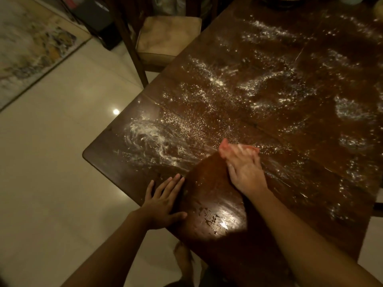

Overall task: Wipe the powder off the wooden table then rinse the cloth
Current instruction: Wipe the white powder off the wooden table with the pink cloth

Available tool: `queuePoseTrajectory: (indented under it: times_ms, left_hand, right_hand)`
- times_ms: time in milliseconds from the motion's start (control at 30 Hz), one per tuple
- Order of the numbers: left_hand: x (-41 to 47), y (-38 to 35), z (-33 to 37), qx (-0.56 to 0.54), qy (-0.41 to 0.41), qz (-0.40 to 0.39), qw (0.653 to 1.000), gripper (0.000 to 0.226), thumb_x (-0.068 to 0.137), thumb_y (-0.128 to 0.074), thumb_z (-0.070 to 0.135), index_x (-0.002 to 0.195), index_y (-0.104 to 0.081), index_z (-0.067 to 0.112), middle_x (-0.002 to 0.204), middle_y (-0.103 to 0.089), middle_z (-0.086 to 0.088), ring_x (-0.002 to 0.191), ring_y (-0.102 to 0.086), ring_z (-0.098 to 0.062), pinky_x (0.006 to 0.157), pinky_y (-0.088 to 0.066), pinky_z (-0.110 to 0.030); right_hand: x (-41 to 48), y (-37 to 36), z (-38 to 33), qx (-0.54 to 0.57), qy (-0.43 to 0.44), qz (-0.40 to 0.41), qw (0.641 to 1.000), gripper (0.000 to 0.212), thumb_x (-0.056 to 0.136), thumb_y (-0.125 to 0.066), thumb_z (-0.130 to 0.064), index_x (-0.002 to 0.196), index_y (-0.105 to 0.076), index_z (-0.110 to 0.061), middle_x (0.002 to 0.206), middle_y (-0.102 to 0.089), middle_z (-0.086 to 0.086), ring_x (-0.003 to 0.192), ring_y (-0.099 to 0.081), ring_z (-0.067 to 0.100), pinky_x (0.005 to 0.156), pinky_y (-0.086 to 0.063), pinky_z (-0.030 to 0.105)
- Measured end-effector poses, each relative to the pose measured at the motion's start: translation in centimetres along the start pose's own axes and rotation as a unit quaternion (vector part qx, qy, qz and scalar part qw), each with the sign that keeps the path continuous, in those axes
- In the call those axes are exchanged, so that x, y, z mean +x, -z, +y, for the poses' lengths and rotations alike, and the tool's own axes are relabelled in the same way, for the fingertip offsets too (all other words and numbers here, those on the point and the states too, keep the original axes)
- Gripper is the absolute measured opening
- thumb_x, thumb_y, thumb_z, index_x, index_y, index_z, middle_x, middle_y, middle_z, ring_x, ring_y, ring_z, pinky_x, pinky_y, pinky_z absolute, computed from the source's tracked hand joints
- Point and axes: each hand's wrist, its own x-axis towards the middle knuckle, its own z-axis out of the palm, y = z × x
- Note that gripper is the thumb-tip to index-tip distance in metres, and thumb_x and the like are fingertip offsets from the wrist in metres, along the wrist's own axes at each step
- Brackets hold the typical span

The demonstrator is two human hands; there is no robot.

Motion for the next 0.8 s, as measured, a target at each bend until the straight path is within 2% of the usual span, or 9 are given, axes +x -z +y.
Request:
queuePoseTrajectory:
  times_ms: [100,167,233,300,433,567,667,733,800]
  left_hand:
    - [0.0,0.0,0.0,-0.006,0.002,0.007,1.0,0.1,0.083,-0.034,0.085,0.144,0.033,0.044,0.149,0.041,0.028,0.142,0.032,-0.005,0.11,0.026,-0.049]
    - [0.0,0.0,0.0,-0.006,0.004,0.005,1.0,0.1,0.082,-0.035,0.085,0.144,0.033,0.045,0.148,0.041,0.028,0.142,0.032,-0.005,0.111,0.025,-0.05]
    - [-0.1,0.0,0.1,-0.001,0.008,0.0,1.0,0.1,0.082,-0.034,0.086,0.143,0.034,0.046,0.147,0.043,0.029,0.142,0.032,-0.005,0.112,0.024,-0.051]
    - [-0.1,0.1,0.2,0.001,0.008,-0.002,1.0,0.1,0.082,-0.033,0.086,0.142,0.035,0.046,0.146,0.044,0.029,0.141,0.033,-0.005,0.112,0.024,-0.052]
    - [-0.2,0.0,0.1,-0.008,0.004,-0.004,1.0,0.1,0.082,-0.033,0.086,0.142,0.035,0.046,0.146,0.044,0.029,0.141,0.034,-0.005,0.112,0.025,-0.054]
    - [-0.1,0.2,0.1,-0.007,0.006,-0.007,1.0,0.099,0.082,-0.033,0.086,0.141,0.036,0.048,0.144,0.046,0.029,0.14,0.035,-0.006,0.112,0.026,-0.053]
    - [0.1,0.2,0.1,-0.008,0.006,-0.012,1.0,0.099,0.082,-0.032,0.087,0.141,0.036,0.048,0.145,0.046,0.029,0.14,0.035,-0.006,0.112,0.025,-0.054]
    - [0.2,0.1,0.1,-0.014,0.004,-0.016,1.0,0.099,0.081,-0.033,0.087,0.14,0.036,0.049,0.145,0.045,0.029,0.14,0.034,-0.006,0.111,0.024,-0.054]
    - [0.1,0.2,0.1,-0.015,0.003,-0.024,1.0,0.099,0.081,-0.033,0.087,0.139,0.038,0.049,0.145,0.046,0.029,0.14,0.034,-0.005,0.111,0.024,-0.055]
  right_hand:
    - [1.7,-0.8,-2.5,0.031,-0.104,0.063,0.992,0.052,0.104,-0.029,-0.033,0.156,-0.033,-0.036,0.162,-0.036,-0.003,0.152,-0.026,0.025,0.123,-0.014,0.057]
    - [0.8,-1.6,-3.7,0.033,0.022,0.056,0.998,0.051,0.104,-0.033,-0.025,0.154,-0.039,-0.031,0.16,-0.038,0.0,0.151,-0.028,0.026,0.118,-0.023,0.062]
    - [-1.6,-1.7,-2.7,0.007,0.191,-0.002,0.982,0.049,0.104,-0.038,-0.027,0.152,-0.04,-0.036,0.163,-0.033,-0.006,0.154,-0.022,0.023,0.121,-0.016,0.063]
    - [-2.7,-0.4,0.2,0.017,0.247,-0.061,0.967,0.05,0.104,-0.041,-0.031,0.151,-0.036,-0.047,0.165,-0.025,-0.016,0.155,-0.014,0.015,0.124,-0.01,0.056]
    - [-0.1,1.1,3.3,0.045,0.026,0.004,0.999,0.056,0.105,-0.032,-0.032,0.158,-0.018,-0.046,0.164,-0.028,-0.013,0.155,-0.017,0.016,0.125,-0.011,0.053]
    - [5.1,0.3,-0.3,0.063,-0.145,0.056,0.986,0.051,0.103,-0.032,-0.028,0.154,-0.036,-0.034,0.163,-0.032,-0.001,0.154,-0.021,0.029,0.123,-0.008,0.058]
    - [4.2,-0.6,-1.9,0.044,0.045,0.039,0.997,0.047,0.102,-0.041,-0.022,0.148,-0.048,-0.032,0.156,-0.044,-0.003,0.149,-0.033,0.028,0.12,-0.021,0.061]
    - [2.2,0.1,-0.6,0.033,0.166,-0.033,0.985,0.047,0.104,-0.04,-0.026,0.148,-0.044,-0.04,0.159,-0.038,-0.011,0.152,-0.024,0.019,0.124,-0.011,0.055]
    - [1.6,1.2,1.5,0.04,0.169,-0.058,0.983,0.048,0.106,-0.036,-0.03,0.151,-0.035,-0.048,0.162,-0.031,-0.016,0.154,-0.019,0.015,0.124,-0.007,0.05]
